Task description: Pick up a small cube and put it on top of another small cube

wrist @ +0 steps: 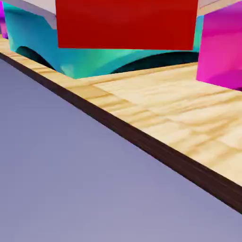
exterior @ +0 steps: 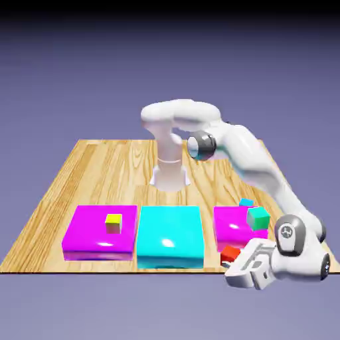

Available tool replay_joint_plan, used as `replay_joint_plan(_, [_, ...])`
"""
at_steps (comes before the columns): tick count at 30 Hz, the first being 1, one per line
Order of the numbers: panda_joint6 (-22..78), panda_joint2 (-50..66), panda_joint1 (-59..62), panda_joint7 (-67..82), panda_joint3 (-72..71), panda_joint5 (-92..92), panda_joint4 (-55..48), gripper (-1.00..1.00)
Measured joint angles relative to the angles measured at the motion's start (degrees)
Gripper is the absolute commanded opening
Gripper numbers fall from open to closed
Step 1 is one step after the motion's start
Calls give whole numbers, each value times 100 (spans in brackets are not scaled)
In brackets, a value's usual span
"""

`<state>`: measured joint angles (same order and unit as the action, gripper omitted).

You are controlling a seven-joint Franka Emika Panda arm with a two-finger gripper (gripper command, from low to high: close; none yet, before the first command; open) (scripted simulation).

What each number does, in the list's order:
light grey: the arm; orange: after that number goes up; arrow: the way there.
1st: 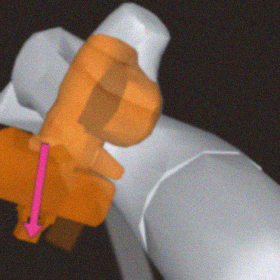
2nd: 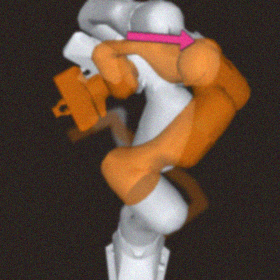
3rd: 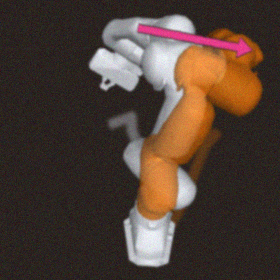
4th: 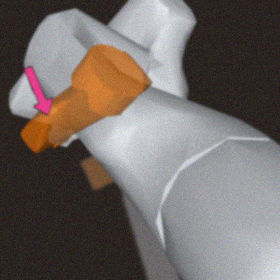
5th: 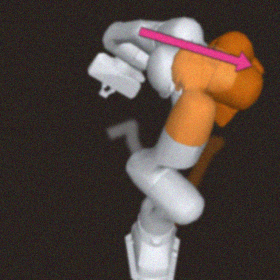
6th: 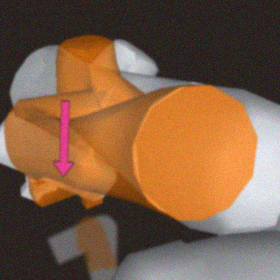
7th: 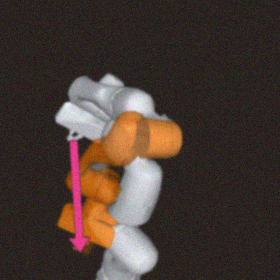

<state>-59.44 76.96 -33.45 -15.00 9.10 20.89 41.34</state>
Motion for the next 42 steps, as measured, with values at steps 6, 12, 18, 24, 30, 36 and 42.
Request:
replay_joint_plan(6, [-790, -520, -906, -554, 498, -204, 902, -100])
replay_joint_plan(12, [-1826, -1335, -2094, -1827, 1197, -486, 2148, -100])
replay_joint_plan(18, [-2449, -2127, -2932, -2551, 1359, -632, 3394, -100])
replay_joint_plan(24, [-2540, -2888, -3317, -2565, 827, -600, 4640, -100])
replay_joint_plan(30, [-2314, -3633, -3434, -2158, -119, -464, 5886, -100])
replay_joint_plan(36, [-2307, -4083, -3410, -1844, -779, -327, 6854, -100])
replay_joint_plan(42, [-2954, -4084, -3312, -1951, -730, -224, 7500, 100])
